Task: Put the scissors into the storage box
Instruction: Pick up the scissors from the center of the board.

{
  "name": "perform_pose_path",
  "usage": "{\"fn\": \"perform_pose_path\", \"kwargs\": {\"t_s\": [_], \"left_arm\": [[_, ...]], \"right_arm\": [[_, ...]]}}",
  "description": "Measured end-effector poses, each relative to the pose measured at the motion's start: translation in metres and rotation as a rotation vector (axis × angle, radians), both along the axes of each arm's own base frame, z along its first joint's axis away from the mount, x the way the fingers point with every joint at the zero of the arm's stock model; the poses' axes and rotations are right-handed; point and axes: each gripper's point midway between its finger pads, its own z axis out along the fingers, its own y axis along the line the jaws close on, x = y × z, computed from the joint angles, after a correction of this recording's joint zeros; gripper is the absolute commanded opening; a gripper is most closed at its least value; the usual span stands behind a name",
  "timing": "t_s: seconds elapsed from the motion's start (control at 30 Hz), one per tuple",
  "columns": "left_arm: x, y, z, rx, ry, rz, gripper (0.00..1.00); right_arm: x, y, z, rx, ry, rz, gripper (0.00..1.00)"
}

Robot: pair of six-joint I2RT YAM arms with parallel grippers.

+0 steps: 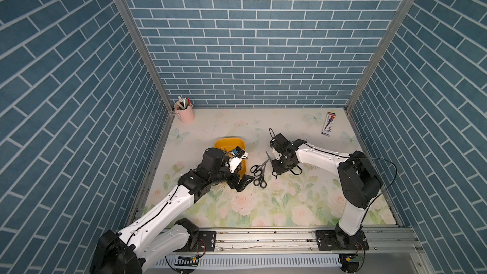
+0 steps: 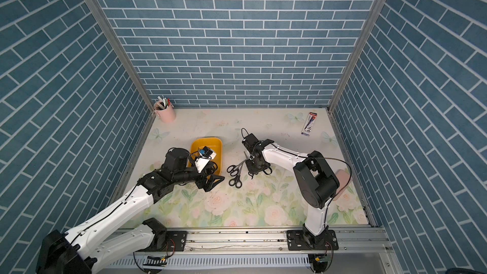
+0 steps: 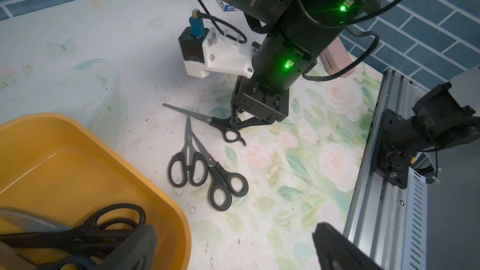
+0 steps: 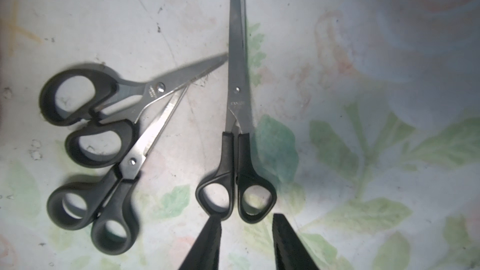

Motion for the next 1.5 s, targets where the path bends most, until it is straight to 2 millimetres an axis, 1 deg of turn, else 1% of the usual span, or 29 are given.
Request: {"fn": "perform_pose_path", "kwargs": {"t_s": [0.23,0.4,0.53,0.77,0.97,1.03,1.17,1.23,1.4,1.5], "left_arm": [[0.001,0.0,-0.005,0.01,0.016,0.001,1.0],[0.001,0.001,-0.008,0.02,0.025,0.004,1.0],[0.002,0.002,-0.01,0.029,0.027,0.013,1.0],[0.003,0.003,-0.012,0.038,0.032,0.019,1.0],[0.003,0.003,-0.012,0.04,0.031,0.021,1.0],[0.003,0.004,-0.012,0.042,0.029,0.023,1.0],[0.005,0.006,-0.013,0.057,0.027,0.037,1.0],[0.006,0.008,-0.014,0.066,0.027,0.046,1.0],[0.008,0.011,-0.016,0.084,0.024,0.065,1.0],[0.012,0.015,-0.013,0.092,0.005,0.089,1.0]], "right_arm": [[-0.004,0.001,-0.005,0.006,0.018,0.004,0.33],[-0.008,0.002,-0.017,-0.006,0.042,0.011,0.31],[-0.008,0.006,-0.023,-0.001,0.05,0.017,0.27],[-0.006,0.007,-0.024,0.001,0.047,0.017,0.24],[-0.001,0.009,-0.024,-0.014,0.043,0.01,0.13],[0.0,0.009,-0.024,-0.017,0.043,0.008,0.11],[0.0,0.009,-0.024,-0.021,0.047,0.006,0.05],[0.0,0.009,-0.024,-0.022,0.048,0.006,0.0],[0.0,0.009,-0.024,-0.028,0.054,0.006,0.0],[0.0,0.009,-0.023,-0.031,0.058,0.006,0.0]]}}
